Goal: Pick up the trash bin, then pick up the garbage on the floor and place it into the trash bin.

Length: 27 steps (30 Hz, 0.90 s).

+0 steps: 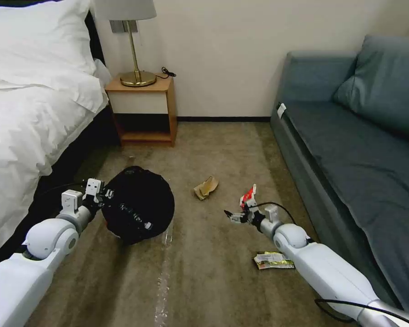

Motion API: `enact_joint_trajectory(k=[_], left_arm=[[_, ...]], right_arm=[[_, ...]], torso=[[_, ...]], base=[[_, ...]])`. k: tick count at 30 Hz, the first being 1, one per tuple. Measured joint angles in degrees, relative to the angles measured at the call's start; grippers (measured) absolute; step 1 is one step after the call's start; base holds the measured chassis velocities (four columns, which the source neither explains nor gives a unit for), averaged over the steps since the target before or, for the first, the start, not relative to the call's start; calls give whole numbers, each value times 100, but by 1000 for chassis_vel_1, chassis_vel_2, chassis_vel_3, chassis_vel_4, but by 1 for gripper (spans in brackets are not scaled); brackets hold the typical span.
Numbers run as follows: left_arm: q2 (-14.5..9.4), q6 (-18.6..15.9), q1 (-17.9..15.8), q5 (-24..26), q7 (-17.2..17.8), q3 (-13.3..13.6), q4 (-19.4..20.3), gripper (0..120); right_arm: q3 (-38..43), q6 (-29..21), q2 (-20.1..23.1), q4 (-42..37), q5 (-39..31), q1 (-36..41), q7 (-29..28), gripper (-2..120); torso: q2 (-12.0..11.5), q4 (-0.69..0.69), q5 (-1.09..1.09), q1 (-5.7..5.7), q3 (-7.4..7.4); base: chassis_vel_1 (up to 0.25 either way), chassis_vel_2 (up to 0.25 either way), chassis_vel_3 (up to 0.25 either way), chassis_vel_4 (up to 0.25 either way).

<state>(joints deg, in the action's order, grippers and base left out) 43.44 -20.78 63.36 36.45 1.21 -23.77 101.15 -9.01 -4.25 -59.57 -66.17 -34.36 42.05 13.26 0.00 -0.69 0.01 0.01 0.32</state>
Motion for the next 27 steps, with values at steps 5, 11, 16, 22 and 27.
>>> enact_joint_trajectory(k=[5, 11, 16, 22, 27], left_arm=[[-107, 9, 22, 24, 31, 29, 157, 4], [-96, 110, 42, 47, 51, 26, 84, 4], [-55, 216, 6, 16, 29, 80, -59, 4], [-11, 248, -76, 17, 15, 186, -106, 4], [-17, 270, -72, 16, -4, 187, -132, 4]], right_arm=[[40, -50, 18, 197, 85, 138, 71, 100], [284, 20, 63, 647, 508, 621, 342, 100], [516, 249, -116, 1074, 814, 791, 487, 100], [702, 441, -392, 1450, 1075, 792, 589, 100], [777, 518, -505, 1580, 1208, 816, 606, 100]], torso=[[0, 1, 1, 0, 0], [0, -2, -1, 0, 0], [0, 0, -1, 0, 0], [0, -1, 0, 0, 0], [0, 1, 0, 0, 0]], base=[[0, 0, 0, 0], [0, 0, 0, 0], [0, 0, 0, 0], [0, 0, 0, 0], [0, 0, 0, 0]])
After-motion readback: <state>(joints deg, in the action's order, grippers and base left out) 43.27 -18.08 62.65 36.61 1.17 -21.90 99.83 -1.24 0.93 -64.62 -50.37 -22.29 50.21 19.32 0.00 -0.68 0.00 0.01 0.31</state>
